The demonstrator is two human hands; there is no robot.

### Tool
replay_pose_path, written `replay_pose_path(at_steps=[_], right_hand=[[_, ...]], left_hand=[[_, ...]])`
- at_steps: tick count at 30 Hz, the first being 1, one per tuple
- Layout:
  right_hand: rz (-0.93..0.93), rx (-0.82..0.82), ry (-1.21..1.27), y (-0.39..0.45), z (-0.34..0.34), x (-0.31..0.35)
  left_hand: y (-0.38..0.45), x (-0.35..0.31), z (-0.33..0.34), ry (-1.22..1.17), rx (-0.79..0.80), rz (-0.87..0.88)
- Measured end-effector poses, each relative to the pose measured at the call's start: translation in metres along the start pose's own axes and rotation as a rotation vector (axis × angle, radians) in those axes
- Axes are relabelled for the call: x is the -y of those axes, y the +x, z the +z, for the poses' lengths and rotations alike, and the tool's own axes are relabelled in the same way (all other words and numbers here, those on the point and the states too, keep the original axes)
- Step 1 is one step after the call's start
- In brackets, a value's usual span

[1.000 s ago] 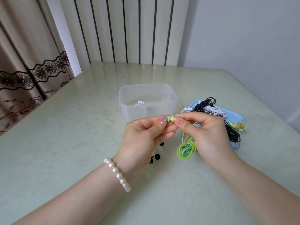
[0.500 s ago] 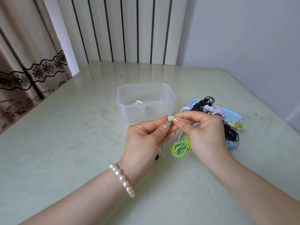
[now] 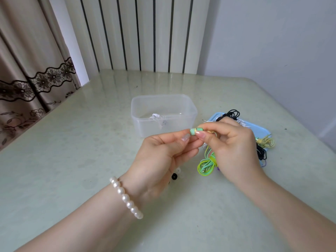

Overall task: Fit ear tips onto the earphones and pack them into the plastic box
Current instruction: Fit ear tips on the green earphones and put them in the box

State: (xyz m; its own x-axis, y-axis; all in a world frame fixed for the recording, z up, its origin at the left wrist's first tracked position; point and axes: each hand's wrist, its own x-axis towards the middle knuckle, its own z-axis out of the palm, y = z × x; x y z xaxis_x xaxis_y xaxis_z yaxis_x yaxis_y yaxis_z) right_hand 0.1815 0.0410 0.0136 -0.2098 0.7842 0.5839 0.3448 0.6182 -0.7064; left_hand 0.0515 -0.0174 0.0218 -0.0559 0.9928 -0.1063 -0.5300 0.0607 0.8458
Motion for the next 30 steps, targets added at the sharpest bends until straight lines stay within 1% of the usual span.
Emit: replay_pose_path(at_steps=[2,5,8,12,15,19,21,23,26,30], right_hand=[[0.153,0.045,0.175,0.003,-0.003,0.003],[0.339,0.148,0.371,0.004,-0.005,0.008],[0.432,0.235,0.473,0.002,-0.006,0.011],[0.539,0.312,0.561,0.003,-0.009,0.014],[0.565,0.353,0.572,0.004,-0.011,0.015],[0.466,0.33,0.444,0.004,-0.011,0.014],[0.451,0.312,0.438,0.003,-0.009,0.014],[0.491,0.296,0.491,0.001,-0.008,0.015],[0.601,0.297,0.589,-0.002,-0.005,0.017],[0.729,0.288,0.675,-0.003,-0.002,0.016]], left_hand=[[0.002,-0.004,-0.001,-0.073,0.024,-0.071],[0.005,-0.006,-0.005,-0.124,-0.015,-0.13],[0.007,-0.005,-0.008,-0.101,-0.033,-0.154],[0.009,-0.003,-0.011,-0.063,-0.003,-0.174],[0.009,-0.003,-0.011,-0.035,-0.002,-0.195],[0.01,-0.002,-0.011,-0.004,-0.004,-0.222],[0.01,-0.002,-0.01,-0.014,-0.008,-0.212],[0.011,-0.001,-0.009,-0.023,-0.017,-0.177],[0.011,0.001,-0.008,-0.018,-0.025,-0.112],[0.012,0.002,-0.008,-0.048,-0.027,-0.088]])
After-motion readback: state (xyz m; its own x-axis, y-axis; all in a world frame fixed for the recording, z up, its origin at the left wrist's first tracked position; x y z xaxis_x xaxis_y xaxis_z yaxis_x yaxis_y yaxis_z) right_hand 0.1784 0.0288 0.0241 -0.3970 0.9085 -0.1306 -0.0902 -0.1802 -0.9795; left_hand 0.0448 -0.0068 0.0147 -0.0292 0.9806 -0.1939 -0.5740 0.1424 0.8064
